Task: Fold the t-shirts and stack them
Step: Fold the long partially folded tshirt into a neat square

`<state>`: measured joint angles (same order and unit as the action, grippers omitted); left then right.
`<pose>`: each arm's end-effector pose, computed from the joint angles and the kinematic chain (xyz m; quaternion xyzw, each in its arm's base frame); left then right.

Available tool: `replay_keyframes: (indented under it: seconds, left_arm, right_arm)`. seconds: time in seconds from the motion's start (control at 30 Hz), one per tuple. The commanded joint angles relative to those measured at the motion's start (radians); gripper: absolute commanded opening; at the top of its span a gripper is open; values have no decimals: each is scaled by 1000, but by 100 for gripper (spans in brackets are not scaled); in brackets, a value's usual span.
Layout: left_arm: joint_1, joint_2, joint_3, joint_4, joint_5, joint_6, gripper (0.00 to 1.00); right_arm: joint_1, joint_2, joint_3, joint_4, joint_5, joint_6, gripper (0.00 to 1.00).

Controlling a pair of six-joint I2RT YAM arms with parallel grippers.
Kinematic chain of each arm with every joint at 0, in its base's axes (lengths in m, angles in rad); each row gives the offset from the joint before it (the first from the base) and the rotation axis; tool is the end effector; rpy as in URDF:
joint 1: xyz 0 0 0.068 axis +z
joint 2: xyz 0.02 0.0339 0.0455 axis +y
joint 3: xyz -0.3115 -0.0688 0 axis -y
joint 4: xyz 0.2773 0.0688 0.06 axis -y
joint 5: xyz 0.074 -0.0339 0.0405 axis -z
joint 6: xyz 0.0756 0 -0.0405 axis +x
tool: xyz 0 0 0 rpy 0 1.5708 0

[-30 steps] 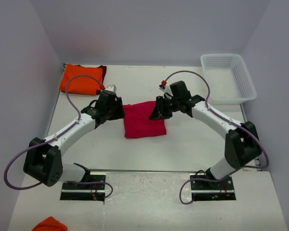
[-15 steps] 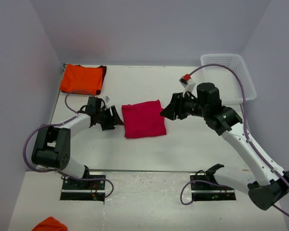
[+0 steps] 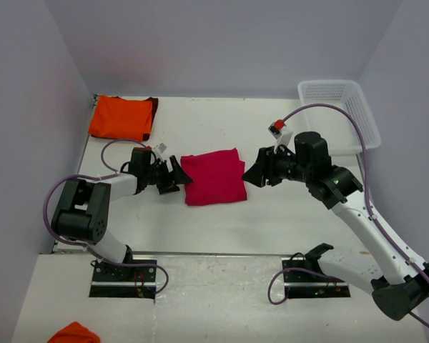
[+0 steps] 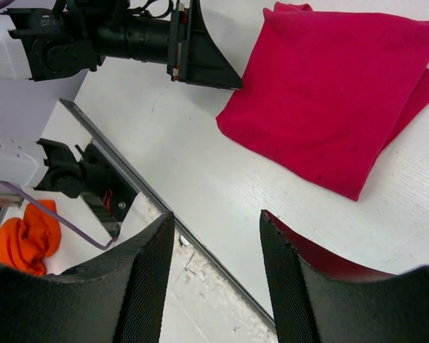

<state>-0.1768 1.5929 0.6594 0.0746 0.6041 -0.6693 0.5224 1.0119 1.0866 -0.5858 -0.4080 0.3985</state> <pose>0.3164 -0.1002 0.1346 -0.1176 0.8932 -0.3908 0.1889 0.2034 0.1517 0.3880 -0.1545 0.8370 0.3765 0.3657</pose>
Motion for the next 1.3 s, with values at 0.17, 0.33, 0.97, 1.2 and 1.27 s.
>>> replay_keyframes:
  seconds: [0.17,0.33,0.97,1.2,1.27]
  left_arm:
    - [8,-2,2,-41,-98,28,82]
    - [8,7,0,-53,-109,36,82]
    - [8,58,6,-12,-72,33,82]
    - [8,64,12,-13,-63,36,82]
    - [8,62,16,-18,-64,40,82]
  right_arm:
    - [-2,-19,-10,0,15,-15,53]
    - [-1,-16,-11,4,20,-9,53]
    - [-62,350,38,-25,405,95,0]
    - [-73,720,179,10,406,94,0]
    - [-73,729,179,32,382,86,0]
